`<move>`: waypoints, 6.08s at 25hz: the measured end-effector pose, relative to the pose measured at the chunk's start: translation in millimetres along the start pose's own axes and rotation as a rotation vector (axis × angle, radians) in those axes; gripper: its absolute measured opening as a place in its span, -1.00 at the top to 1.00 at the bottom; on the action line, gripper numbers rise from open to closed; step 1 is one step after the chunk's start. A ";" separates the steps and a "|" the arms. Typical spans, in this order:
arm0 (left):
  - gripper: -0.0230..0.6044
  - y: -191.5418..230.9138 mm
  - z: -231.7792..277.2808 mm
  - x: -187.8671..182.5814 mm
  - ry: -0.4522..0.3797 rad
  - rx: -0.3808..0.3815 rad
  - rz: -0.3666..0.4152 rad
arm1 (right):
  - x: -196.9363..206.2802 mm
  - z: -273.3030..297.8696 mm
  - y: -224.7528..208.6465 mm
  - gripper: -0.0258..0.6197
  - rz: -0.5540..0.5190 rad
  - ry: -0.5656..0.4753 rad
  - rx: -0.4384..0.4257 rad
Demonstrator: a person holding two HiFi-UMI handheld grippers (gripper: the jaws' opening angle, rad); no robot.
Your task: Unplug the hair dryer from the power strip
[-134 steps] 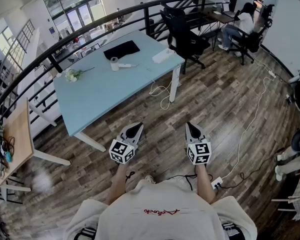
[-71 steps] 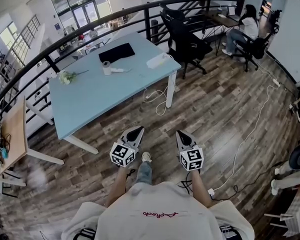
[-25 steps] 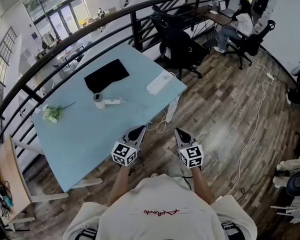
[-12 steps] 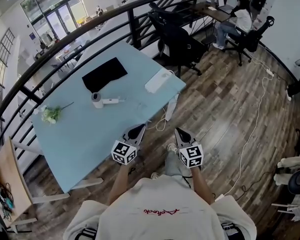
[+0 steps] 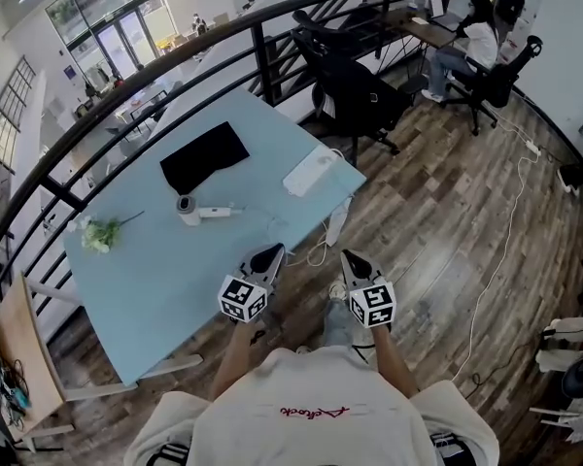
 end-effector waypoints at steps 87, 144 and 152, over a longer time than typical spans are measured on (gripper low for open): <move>0.90 279.4 242.4 -22.5 0.082 0.004 -0.208 | -129.1 312.5 -173.4 0.87 -0.013 0.164 -0.002; -0.42 204.7 332.1 105.9 0.678 0.067 0.028 | -32.7 327.1 -224.5 0.87 0.086 0.259 -0.218; -0.42 207.1 332.4 105.4 0.685 0.075 0.014 | -47.9 341.2 -222.1 0.86 0.102 0.208 -0.225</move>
Point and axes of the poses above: the fingertips, and each gripper's own axes: z forward along the fingers, y to its left, x out of its underside, the point moved 4 cm from there along -z, backward along the fingers, and after that the axes turned 8 degrees about y, right-handed, at the moved point
